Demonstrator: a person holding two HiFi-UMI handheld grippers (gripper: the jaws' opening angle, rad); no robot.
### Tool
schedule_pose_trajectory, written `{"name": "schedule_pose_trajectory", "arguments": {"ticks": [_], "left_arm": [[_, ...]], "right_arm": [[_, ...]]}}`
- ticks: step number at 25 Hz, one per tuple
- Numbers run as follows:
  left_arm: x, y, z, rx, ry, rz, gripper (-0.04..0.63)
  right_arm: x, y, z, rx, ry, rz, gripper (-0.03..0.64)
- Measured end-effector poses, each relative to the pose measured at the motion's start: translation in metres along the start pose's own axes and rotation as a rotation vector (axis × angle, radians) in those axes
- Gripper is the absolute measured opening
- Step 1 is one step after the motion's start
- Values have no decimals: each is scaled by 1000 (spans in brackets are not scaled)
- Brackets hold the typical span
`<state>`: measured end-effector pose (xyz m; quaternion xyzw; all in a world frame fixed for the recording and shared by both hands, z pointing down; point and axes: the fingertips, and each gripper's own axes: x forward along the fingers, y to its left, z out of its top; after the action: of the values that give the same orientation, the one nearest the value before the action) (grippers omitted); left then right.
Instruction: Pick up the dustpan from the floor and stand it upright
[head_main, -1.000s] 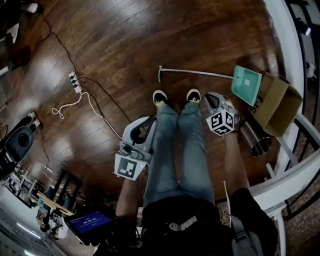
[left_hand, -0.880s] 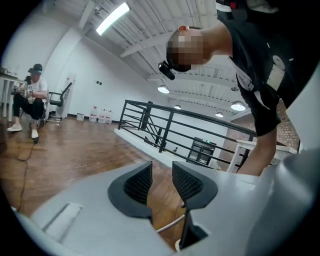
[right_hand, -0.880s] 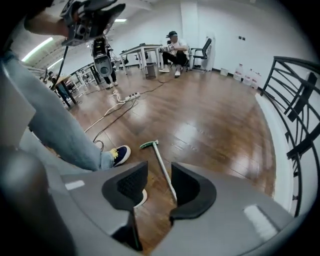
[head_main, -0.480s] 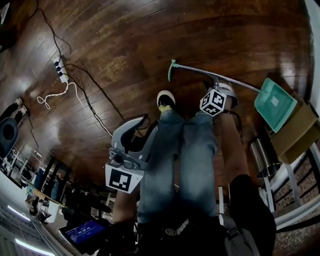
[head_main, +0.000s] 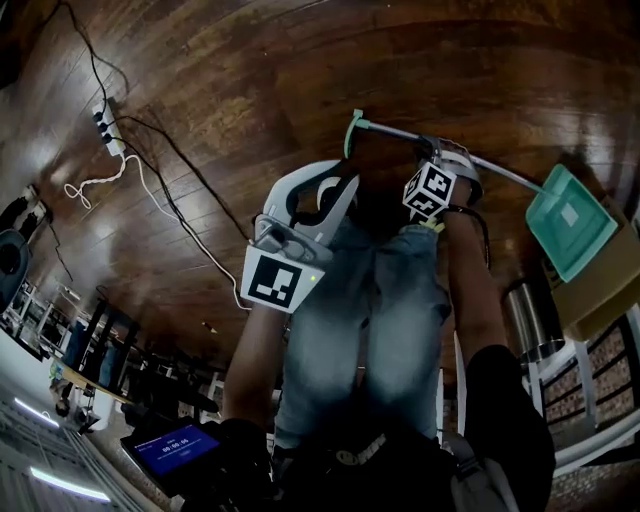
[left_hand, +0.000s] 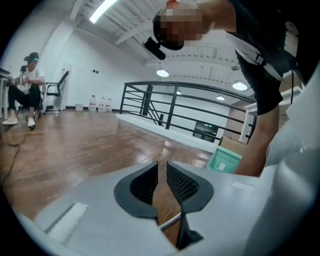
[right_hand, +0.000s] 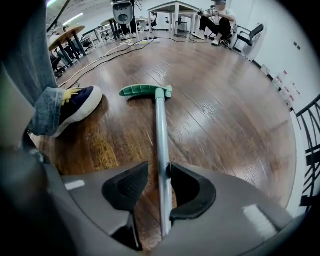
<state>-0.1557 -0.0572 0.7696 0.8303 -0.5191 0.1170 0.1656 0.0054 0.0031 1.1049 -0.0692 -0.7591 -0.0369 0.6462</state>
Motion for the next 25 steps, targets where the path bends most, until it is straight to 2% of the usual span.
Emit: {"name": "schedule_pose_trajectory", "arguments": {"ticks": [2,4,6,8,11,15,17,19,22,25], "left_arm": [[7,-1,-32,-77,73,-10,72],[9,0,-67,-204,164,6,67],[16,6,-87,-276,187,18,60],[22,15,-96,-310,182,40,56],[21,24,-97,-360,164,67,49],[13,23,-92,-343,151,69,45],[4,27,-79,-346,126,85,44],[-9,24,-47,-354,97,101,44],[-36,8,23,-352,54,103,43],[-65,2,93,-318,-2,106,40]], "right_arm": [[4,-1,-3,11,2,2,144],[9,-1,-3,19,0,8,140],[14,0,-3,17,-4,17,140],[13,-1,-2,31,-17,26,136],[11,3,2,22,-29,34,87],[3,-5,5,21,-37,5,86],[-14,-13,13,26,-57,-20,84],[-55,-24,19,39,-86,-50,81],[-145,-39,31,73,-151,-102,76],[-234,-55,55,138,-262,-154,75]]}}
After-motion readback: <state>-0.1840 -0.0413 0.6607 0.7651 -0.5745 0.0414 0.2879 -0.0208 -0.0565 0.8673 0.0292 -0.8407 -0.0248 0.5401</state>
